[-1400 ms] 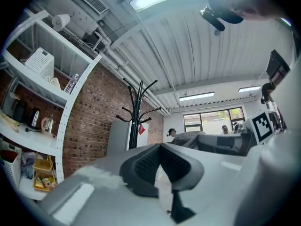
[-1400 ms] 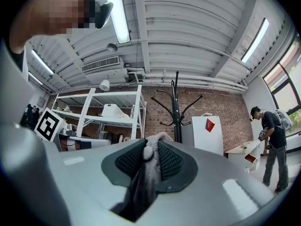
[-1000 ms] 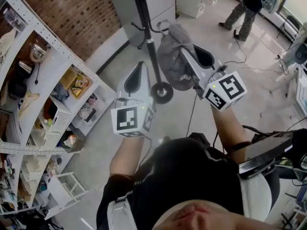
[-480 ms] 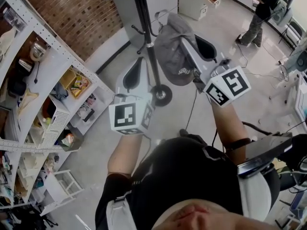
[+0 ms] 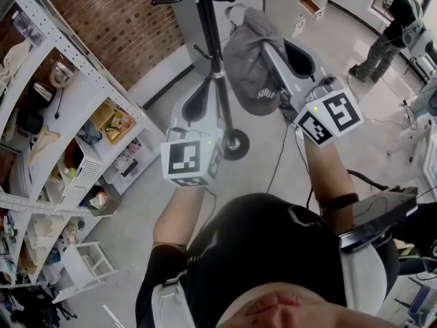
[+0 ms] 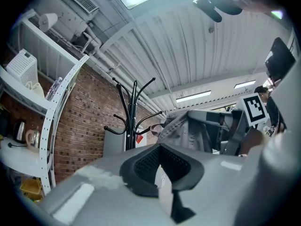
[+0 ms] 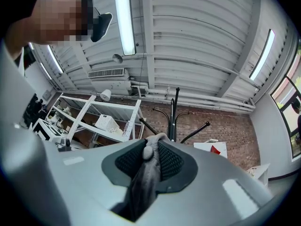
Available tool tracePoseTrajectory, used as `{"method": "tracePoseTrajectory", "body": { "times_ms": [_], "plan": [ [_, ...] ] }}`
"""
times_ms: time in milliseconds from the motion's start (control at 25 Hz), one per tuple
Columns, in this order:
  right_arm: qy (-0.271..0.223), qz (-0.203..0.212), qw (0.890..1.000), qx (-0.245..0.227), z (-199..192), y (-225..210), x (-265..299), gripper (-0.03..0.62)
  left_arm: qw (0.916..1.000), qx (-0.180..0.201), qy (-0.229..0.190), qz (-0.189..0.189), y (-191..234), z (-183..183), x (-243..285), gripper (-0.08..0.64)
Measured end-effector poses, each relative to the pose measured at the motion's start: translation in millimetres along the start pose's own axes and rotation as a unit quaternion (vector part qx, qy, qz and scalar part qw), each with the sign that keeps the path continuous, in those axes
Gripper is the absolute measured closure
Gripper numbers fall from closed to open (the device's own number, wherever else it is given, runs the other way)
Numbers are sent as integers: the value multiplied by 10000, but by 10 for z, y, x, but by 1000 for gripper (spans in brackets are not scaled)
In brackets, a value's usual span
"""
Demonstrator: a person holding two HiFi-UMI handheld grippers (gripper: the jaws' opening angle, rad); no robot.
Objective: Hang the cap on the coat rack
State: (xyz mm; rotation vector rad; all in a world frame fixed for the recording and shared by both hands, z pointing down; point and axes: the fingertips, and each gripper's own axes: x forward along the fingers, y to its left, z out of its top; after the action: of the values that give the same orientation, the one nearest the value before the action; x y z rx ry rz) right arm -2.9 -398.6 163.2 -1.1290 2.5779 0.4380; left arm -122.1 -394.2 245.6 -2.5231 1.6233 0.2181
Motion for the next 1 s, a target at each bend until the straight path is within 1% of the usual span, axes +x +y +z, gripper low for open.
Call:
{"method": "tracePoseTrajectory", "body": {
  "times_ms": [240,600,1000],
  "plan": [
    [-140,60,9999,-54,76,-56,98,511,9999,110,-67,0,43,37,124,491],
    [-351,74,9993,-65,89,-191,273,511,9997,155,-166,45,131,72,274,491],
    [-203,-21,9998,18,-103,-350,423,511,9996,183,-189,119,203,94,373,491]
  ]
}}
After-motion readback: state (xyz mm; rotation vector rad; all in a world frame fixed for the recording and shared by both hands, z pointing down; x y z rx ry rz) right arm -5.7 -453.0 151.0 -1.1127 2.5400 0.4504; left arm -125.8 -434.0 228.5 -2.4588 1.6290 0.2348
